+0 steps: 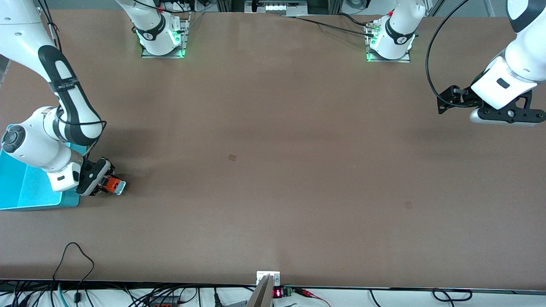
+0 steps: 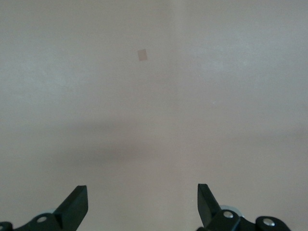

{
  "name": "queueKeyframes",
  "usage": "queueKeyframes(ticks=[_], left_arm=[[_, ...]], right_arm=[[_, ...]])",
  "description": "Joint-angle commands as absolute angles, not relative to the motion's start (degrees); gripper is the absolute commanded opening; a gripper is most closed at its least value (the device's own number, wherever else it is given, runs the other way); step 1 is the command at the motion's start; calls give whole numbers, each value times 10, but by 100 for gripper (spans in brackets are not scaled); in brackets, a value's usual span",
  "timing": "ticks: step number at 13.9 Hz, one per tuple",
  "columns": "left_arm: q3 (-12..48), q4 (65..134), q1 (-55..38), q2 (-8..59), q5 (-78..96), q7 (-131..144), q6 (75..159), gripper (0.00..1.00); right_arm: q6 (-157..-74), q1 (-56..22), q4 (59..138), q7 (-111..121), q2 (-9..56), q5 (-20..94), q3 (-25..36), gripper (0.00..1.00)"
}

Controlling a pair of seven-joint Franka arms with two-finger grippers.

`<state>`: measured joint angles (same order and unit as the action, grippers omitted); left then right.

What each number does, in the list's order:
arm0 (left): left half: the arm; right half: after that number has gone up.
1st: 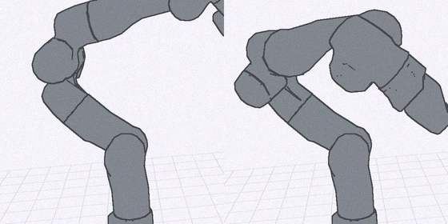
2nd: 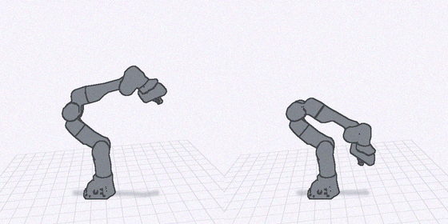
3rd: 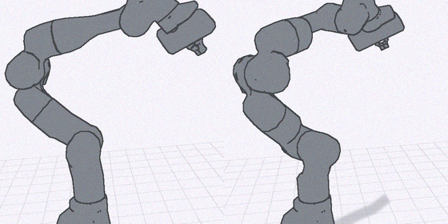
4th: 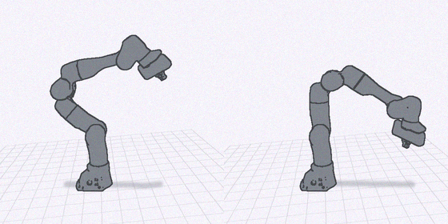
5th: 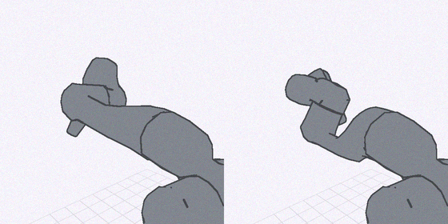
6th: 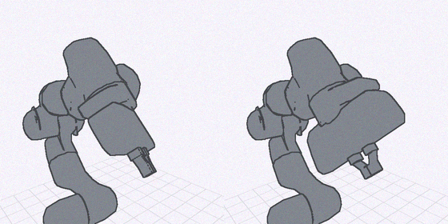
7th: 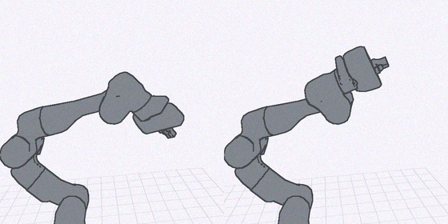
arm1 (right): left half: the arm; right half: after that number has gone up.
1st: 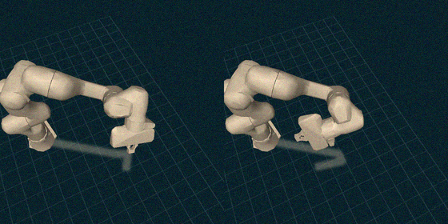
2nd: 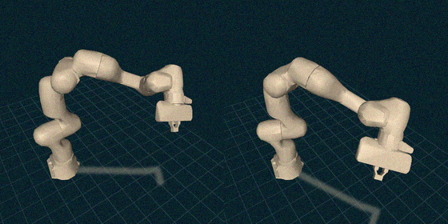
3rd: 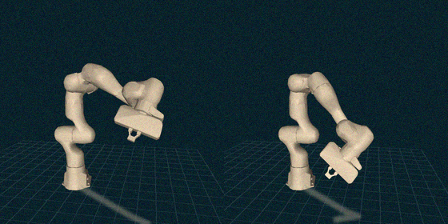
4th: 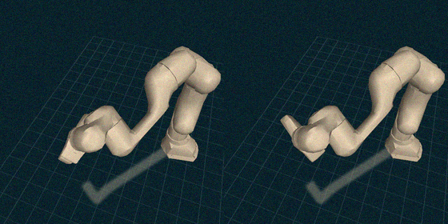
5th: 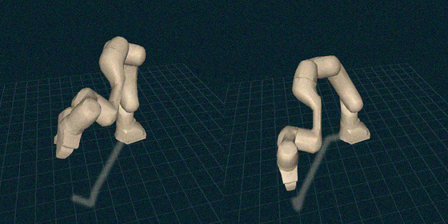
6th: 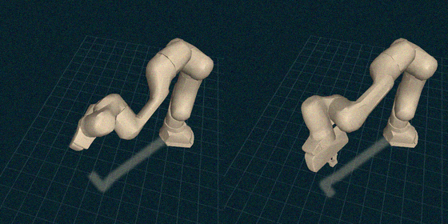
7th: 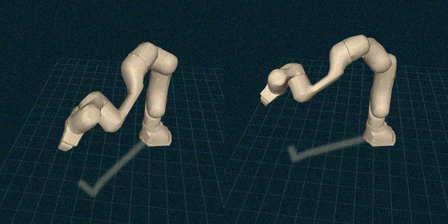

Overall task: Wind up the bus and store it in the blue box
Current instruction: 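Lift the bus with the right gripper and move it into the box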

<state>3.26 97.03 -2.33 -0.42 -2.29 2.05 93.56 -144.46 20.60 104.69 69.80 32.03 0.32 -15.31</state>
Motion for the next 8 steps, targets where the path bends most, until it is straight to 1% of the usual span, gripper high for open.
queueKeyframes(ticks=[1, 3, 4, 6, 8], left_arm=[[33, 968, -25, -11, -13, 11, 925, 100], [33, 968, -24, -10, -13, 11, 926, 100], [33, 968, -25, -10, -13, 11, 926, 100], [33, 968, -25, -10, -13, 11, 926, 100], [33, 968, -25, -10, -13, 11, 926, 100]], right_arm=[[-1409, 211, 1054, 624, 257, 16, -159, 0], [-1353, 212, 1055, 537, 226, 13, -150, 0], [-1325, 211, 1055, 507, 208, 11, -136, 0], [-1282, 212, 1051, 445, 186, 8, -84, 0], [-1285, 216, 1047, 439, 196, 7, -17, 0]])
